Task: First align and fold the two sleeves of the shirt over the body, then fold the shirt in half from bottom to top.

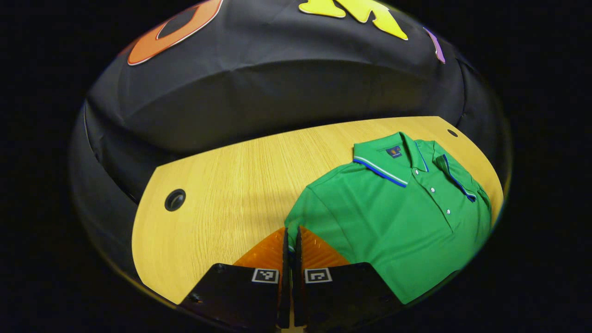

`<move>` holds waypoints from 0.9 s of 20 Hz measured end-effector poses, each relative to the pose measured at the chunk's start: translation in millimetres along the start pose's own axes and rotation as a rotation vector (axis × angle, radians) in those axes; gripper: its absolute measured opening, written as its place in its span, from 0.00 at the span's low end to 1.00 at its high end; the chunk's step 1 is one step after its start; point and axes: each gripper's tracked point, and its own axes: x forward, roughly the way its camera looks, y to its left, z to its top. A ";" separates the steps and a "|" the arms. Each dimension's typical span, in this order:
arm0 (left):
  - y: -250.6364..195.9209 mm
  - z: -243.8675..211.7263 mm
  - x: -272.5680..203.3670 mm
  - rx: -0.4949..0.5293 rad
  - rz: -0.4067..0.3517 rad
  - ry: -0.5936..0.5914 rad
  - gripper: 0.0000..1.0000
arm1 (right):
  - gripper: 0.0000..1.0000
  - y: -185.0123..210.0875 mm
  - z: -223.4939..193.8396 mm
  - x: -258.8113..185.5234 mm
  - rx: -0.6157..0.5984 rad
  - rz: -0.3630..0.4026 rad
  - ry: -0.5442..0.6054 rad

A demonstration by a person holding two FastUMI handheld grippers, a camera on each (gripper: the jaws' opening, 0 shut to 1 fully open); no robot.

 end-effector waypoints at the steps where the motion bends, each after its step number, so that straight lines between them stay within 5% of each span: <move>1: -4.6 7.7 -4.5 0.009 0.013 -0.008 0.07 | 0.97 -4.9 0.3 -3.3 0.001 -0.002 -0.006; 18: -107.4 17.9 17.9 0.021 0.250 0.153 0.07 | 0.89 -91.5 24.6 -60.7 0.004 -0.057 -0.024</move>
